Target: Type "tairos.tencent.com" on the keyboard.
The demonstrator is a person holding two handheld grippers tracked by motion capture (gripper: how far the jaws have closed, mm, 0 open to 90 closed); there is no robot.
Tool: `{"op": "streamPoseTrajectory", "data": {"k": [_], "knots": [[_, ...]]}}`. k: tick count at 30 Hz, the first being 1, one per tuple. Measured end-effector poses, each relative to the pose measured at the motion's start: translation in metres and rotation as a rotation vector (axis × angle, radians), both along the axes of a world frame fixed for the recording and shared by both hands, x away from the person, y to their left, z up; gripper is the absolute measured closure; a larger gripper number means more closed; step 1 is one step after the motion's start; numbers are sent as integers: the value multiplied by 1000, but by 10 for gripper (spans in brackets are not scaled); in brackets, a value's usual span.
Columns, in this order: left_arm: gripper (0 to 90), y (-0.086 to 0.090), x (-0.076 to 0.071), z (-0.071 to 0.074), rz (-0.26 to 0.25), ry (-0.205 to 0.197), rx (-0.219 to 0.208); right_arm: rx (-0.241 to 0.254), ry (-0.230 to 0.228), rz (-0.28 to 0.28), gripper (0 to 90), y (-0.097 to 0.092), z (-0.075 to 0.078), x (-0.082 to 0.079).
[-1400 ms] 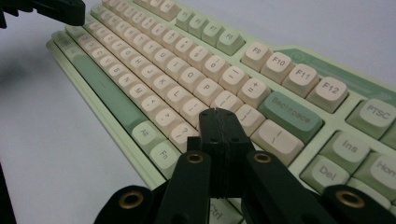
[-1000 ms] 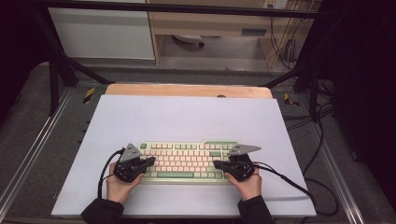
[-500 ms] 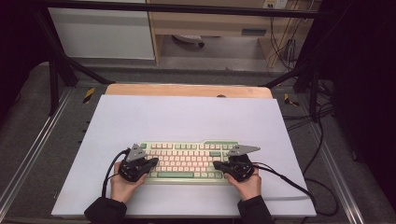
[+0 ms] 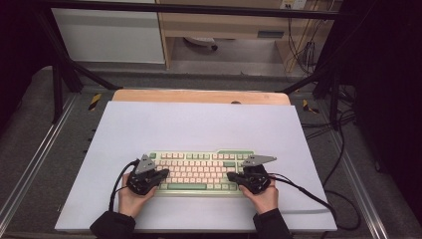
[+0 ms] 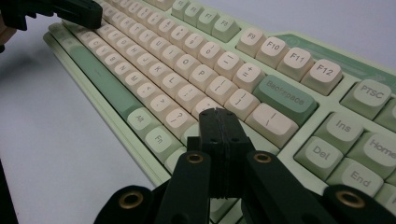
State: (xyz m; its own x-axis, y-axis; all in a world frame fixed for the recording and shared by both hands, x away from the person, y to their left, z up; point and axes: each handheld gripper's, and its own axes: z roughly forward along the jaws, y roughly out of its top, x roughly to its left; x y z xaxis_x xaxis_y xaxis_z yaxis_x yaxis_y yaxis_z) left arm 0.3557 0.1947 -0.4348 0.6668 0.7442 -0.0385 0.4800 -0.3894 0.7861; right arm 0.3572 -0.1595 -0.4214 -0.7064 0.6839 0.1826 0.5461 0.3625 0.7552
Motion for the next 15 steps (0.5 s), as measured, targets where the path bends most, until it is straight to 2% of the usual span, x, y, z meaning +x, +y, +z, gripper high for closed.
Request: {"op": "streamPoseTrajectory", "data": {"k": [7,15], "knots": [[900,7,-3,7,0,-10,-24,8,-14,-1,900,-1,2,0],[900,15,-5,11,9,-9,-51,23,-10,-3,900,-1,5,-1]]}}
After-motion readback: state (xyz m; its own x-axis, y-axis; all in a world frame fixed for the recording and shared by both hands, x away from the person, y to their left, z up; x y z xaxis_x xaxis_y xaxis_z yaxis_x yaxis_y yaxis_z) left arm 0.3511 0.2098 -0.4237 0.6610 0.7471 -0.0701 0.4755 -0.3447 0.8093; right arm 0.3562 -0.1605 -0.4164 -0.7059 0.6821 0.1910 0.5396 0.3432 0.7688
